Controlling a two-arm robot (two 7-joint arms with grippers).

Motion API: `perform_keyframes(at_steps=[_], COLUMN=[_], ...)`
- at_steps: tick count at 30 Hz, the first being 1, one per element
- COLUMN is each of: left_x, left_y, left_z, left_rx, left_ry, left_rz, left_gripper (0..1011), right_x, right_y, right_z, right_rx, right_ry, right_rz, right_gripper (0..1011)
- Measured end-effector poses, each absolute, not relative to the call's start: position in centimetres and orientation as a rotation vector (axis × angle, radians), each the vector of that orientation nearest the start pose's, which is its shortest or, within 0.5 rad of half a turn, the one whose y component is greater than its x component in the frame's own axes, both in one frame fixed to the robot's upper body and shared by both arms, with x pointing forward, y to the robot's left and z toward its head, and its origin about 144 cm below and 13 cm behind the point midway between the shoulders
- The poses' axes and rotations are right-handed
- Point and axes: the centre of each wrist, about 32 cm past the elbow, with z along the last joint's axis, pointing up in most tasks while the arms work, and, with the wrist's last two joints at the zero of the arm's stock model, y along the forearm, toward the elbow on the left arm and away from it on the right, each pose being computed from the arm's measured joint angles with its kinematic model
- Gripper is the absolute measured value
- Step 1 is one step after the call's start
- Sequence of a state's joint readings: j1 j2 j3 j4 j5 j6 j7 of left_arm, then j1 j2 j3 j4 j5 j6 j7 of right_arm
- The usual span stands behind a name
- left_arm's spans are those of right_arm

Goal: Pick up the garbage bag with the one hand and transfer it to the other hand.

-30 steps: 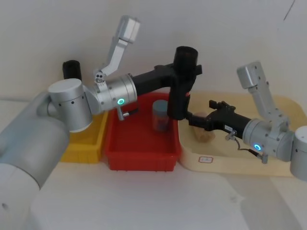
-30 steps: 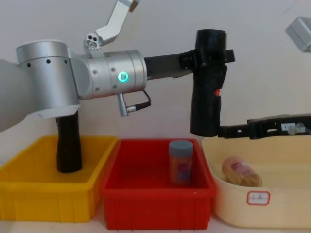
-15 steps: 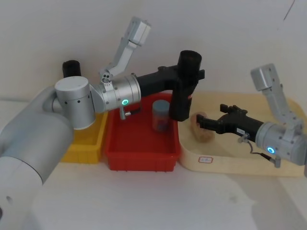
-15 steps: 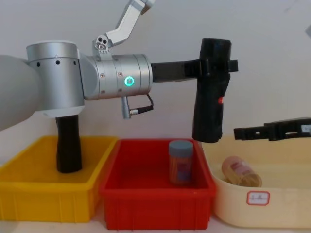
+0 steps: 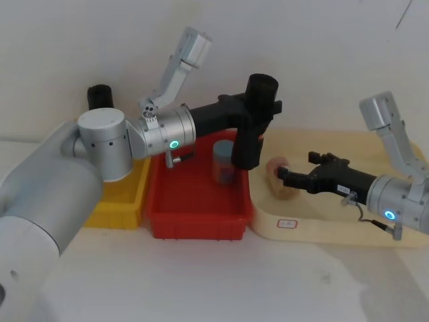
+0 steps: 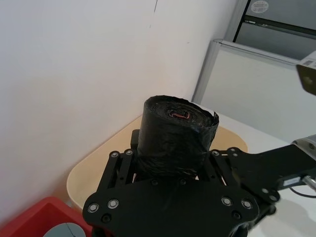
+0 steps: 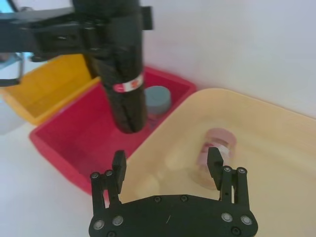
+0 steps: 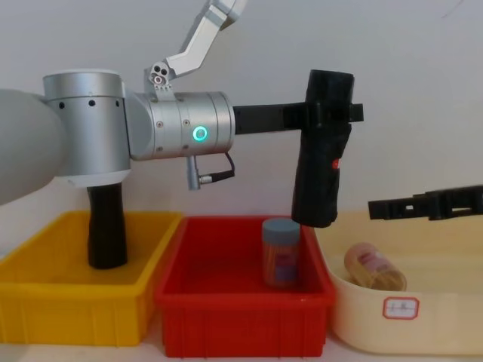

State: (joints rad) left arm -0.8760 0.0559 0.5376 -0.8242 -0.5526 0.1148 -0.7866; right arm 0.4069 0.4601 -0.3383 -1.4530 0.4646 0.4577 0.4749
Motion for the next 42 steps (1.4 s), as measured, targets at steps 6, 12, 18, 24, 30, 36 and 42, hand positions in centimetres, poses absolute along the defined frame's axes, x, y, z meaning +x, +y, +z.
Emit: perform_keyframes(at_steps=[6, 12, 18, 24, 30, 36, 42], left_x=[65.9, 65.7, 65.3, 64.9, 64.6, 64.3, 64.0], left_y=[13.2, 13.0, 12.9, 12.8, 12.7, 12.6, 12.5], left_z=[126.5, 126.5, 126.5, 126.5, 126.6, 126.6, 126.8], left_rx=[-0.053, -0.054, -0.052, -0.051, -0.052, -0.056, -0.063], left_ry=[0.122, 0.119, 0.124, 0.126, 0.123, 0.118, 0.111], left_rz=[0.433, 0.431, 0.428, 0.428, 0.431, 0.436, 0.439], left_gripper=[496, 496, 496, 496, 496, 496, 496], right_x=[54.9, 55.1, 55.6, 56.1, 56.6, 57.0, 57.4], right_y=[-27.4, -26.6, -25.8, -25.3, -24.8, -24.3, -23.8], right_z=[124.3, 125.1, 125.7, 126.0, 126.1, 126.1, 126.1], right_rx=[-0.251, -0.224, -0.2, -0.187, -0.183, -0.183, -0.187], right_ry=[0.202, 0.184, 0.164, 0.154, 0.149, 0.145, 0.14], right_rz=[-0.81, -0.775, -0.755, -0.742, -0.731, -0.722, -0.716], right_gripper=[1004, 1004, 1004, 1004, 1004, 1004, 1004])
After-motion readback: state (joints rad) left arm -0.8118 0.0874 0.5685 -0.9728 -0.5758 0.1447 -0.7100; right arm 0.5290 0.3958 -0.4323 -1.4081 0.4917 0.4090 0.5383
